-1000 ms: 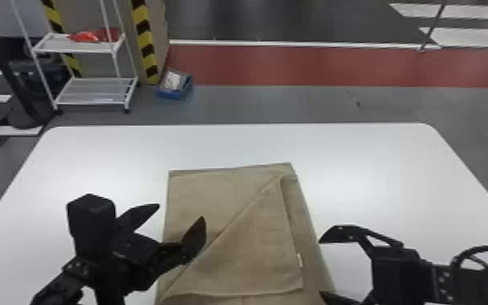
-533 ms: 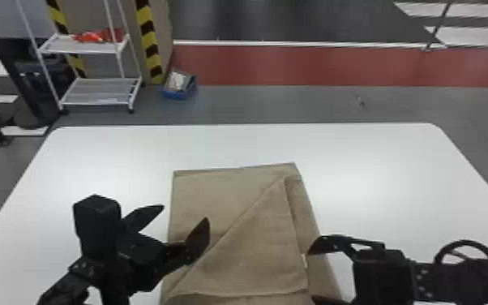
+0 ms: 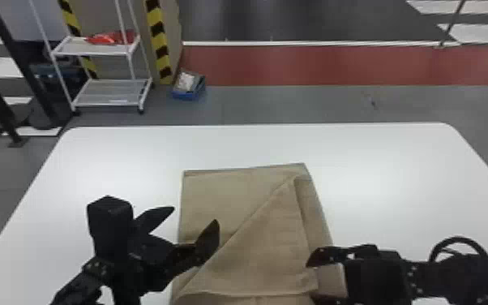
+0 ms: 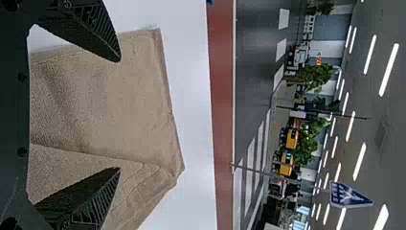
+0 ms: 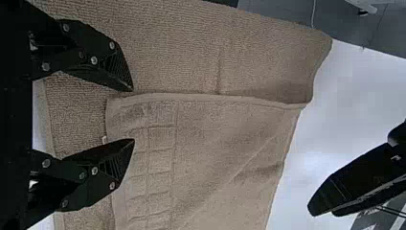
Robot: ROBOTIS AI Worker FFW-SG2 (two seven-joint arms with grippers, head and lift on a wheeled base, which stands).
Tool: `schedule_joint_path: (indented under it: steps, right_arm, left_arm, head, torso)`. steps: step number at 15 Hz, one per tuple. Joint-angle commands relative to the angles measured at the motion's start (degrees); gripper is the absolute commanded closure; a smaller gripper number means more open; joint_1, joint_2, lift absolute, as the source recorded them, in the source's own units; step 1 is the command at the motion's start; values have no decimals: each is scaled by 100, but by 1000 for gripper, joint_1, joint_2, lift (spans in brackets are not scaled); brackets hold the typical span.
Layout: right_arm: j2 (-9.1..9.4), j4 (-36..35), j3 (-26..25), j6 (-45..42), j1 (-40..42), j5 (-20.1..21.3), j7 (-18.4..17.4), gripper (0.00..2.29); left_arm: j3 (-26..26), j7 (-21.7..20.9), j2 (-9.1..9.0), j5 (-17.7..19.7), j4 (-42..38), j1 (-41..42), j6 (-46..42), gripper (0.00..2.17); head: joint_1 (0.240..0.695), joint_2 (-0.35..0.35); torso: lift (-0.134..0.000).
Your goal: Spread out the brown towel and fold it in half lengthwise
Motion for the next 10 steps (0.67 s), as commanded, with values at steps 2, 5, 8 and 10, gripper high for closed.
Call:
schedule_joint_path:
  steps: [2, 5, 8, 10]
  right_arm:
    - [1, 47, 53, 96, -88, 25, 93, 785]
    - [1, 47, 53, 149, -97, 25, 111, 792]
    - [1, 47, 44, 149, -132, -55, 146, 1123]
    - [-8, 47, 44, 166, -149, -72, 155, 1298]
  left_arm:
    - [8, 0, 2, 0, 1, 22, 0, 73]
    - [8, 0, -7, 0, 10, 22, 0, 76]
    - [8, 0, -7, -9, 28, 22, 0, 76]
    - [8, 0, -7, -9, 28, 22, 0, 76]
  head:
    - [695, 17]
    - [695, 17]
    - [695, 16]
    - [695, 18]
  torso:
    - [-125]
    - [-125]
    - [-125]
    - [-125]
